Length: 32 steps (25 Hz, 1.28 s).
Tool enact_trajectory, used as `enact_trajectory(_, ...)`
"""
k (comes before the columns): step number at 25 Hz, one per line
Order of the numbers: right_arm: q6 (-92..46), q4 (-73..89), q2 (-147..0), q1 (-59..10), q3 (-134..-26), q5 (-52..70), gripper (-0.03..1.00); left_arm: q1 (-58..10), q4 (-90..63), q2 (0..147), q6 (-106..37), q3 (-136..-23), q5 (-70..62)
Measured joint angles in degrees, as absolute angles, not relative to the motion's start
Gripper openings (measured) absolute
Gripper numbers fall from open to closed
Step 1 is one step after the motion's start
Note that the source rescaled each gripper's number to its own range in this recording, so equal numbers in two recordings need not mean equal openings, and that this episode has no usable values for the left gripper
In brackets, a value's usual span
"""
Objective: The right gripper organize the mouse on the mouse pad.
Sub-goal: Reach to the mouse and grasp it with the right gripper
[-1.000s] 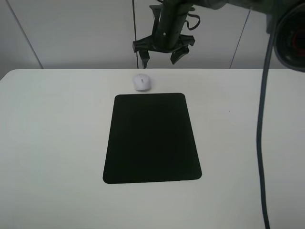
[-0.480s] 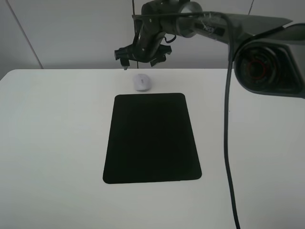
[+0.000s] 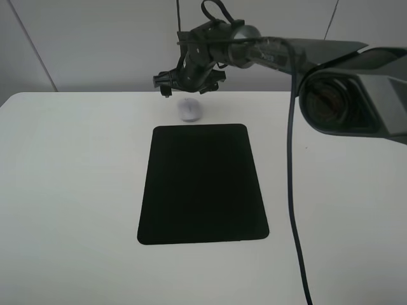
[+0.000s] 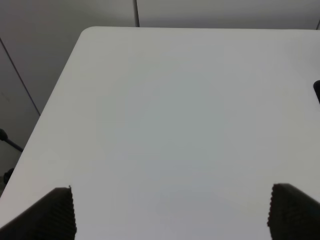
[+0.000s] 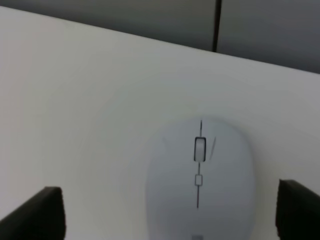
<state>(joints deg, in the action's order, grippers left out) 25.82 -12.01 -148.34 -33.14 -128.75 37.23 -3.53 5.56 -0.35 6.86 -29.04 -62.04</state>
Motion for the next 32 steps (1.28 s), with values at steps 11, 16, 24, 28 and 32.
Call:
enact_trajectory(11, 30.66, -18.51, -151.24, -33.02, -128.86, 34.82, 1.0, -3.53, 5.56, -0.35, 6.86, -29.04, -62.04)
enact_trajectory(16, 31.65, -17.73, -152.07, -33.02, -128.86, 33.04, 1.0, -3.53, 5.56, -0.35, 6.86, -29.04, -62.04)
enact_trajectory(24, 31.83, -17.86, -153.32, -33.02, -128.86, 32.91, 1.0, -3.53, 5.56, -0.35, 6.86, -29.04, -62.04)
enact_trajectory(28, 31.83, -18.05, -153.36, -33.02, -128.86, 32.97, 1.0, -3.53, 5.56, -0.35, 6.86, -29.04, -62.04)
enact_trajectory(32, 31.83, -18.19, -153.47, -33.02, -128.86, 32.97, 1.0, -3.53, 5.56, -0.35, 6.86, -29.04, -62.04)
